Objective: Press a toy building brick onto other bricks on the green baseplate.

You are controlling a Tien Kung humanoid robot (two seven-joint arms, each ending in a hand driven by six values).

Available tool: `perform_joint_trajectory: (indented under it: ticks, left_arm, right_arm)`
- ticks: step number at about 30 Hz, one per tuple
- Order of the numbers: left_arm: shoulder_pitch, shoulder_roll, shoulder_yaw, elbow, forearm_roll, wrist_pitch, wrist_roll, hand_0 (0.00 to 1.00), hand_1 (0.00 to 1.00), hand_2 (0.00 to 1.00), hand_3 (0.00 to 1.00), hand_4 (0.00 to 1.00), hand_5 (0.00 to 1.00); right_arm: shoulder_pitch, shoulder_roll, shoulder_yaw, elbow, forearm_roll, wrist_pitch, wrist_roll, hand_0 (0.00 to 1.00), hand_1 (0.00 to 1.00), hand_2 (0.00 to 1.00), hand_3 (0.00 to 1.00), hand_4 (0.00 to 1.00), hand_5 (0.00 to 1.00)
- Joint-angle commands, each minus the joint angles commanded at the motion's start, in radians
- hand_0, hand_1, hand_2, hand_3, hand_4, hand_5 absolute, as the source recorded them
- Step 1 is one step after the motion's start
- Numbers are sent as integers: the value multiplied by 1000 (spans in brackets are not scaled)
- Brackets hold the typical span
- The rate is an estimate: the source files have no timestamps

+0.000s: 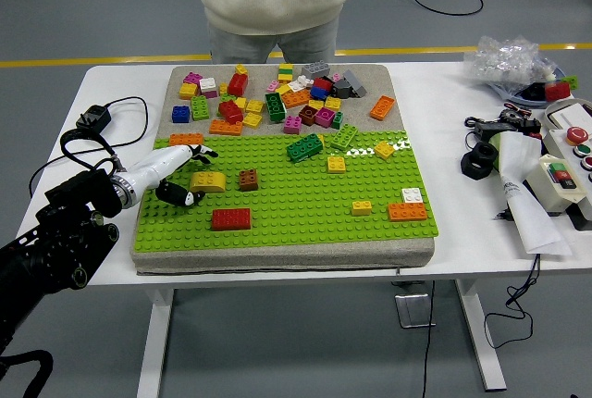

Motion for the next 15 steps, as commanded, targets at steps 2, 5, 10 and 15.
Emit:
perform_joint_trajectory:
  ticks: [2, 5, 10, 15]
  left_arm:
    - [-2, 0, 2, 3, -2, 0, 1, 924, 835, 774, 832, 724, 9]
    - [-5, -1, 6, 8, -6, 0, 1, 924, 835, 774, 832, 724, 9]
    - [-10, -2, 14, 13, -12, -1, 3, 873, 801, 686, 775, 586, 2]
    - [-13, -4, 22, 20, -18, -4, 5, 856, 794, 671, 758, 564, 2]
  right_arm:
    - [1, 0, 0, 0, 0, -1, 0, 802, 731, 755, 740, 998, 666]
    - [2, -1, 1, 0, 0, -1, 1, 802, 731, 755, 740, 998, 666]
    - [1, -1, 1, 0, 0, 0, 2, 802, 731, 754, 741, 998, 666]
    - [2, -1, 1, 0, 1, 0, 3, 802, 731, 755, 741, 998, 666]
